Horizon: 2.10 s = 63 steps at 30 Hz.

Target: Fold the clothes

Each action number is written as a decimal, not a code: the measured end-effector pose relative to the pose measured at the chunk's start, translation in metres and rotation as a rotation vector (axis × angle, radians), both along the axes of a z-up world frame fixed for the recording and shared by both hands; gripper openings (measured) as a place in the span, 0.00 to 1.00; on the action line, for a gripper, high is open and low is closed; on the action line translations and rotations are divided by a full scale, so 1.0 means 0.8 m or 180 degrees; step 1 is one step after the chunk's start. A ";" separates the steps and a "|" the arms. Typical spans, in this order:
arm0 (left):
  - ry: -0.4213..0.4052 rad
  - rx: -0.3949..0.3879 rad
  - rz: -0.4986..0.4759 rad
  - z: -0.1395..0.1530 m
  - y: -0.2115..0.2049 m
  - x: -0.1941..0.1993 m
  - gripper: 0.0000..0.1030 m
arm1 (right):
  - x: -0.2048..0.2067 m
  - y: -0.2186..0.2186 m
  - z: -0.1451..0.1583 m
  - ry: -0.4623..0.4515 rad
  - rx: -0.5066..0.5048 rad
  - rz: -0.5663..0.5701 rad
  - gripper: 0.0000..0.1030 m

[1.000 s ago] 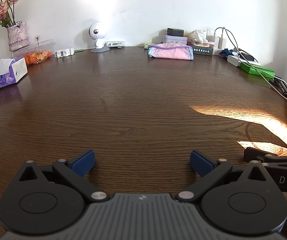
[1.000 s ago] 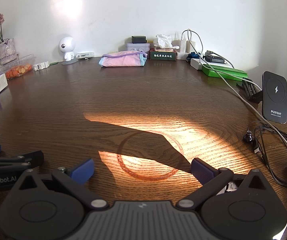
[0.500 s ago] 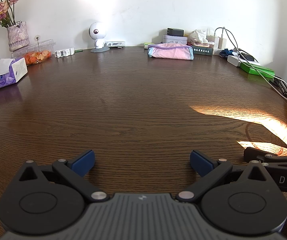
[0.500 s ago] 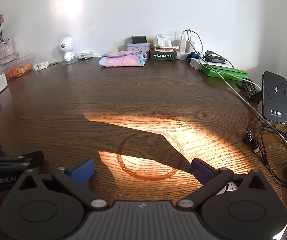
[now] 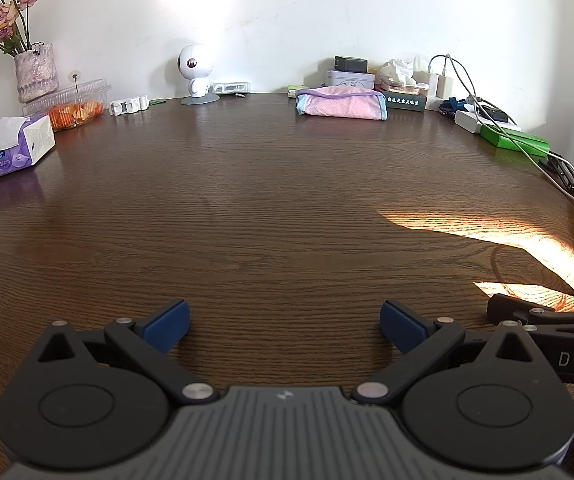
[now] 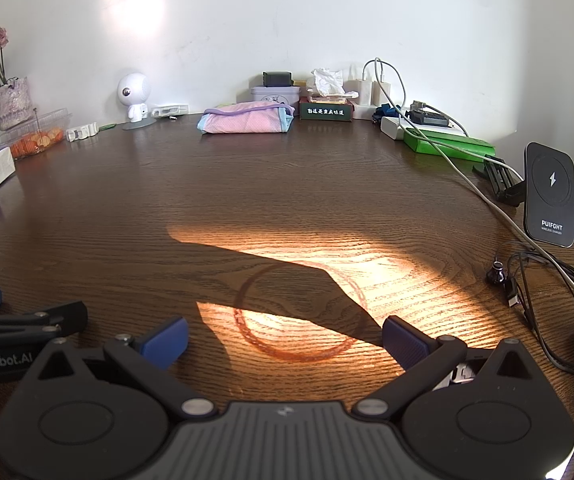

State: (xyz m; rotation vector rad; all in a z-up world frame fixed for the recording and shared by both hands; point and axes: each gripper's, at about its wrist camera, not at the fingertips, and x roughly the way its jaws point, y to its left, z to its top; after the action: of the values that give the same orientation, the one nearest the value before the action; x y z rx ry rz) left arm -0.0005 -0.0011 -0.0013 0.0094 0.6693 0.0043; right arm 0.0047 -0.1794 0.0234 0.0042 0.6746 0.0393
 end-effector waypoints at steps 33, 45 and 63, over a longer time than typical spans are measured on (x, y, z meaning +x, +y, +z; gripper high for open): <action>0.0005 0.0018 -0.0015 0.001 0.002 0.001 1.00 | 0.002 0.000 0.000 0.0013 -0.0017 0.0028 1.00; 0.0029 0.0002 -0.0051 0.001 0.002 0.006 1.00 | 0.001 0.000 0.000 0.0003 -0.0002 -0.0004 1.00; 0.0005 -0.0004 -0.0052 0.001 0.003 0.003 1.00 | -0.001 -0.001 -0.001 -0.0008 -0.0005 0.0011 1.00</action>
State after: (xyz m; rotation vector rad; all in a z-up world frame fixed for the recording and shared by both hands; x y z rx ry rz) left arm 0.0016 0.0016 -0.0003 0.0137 0.6709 -0.0118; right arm 0.0039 -0.1802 0.0227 0.0014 0.6720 0.0420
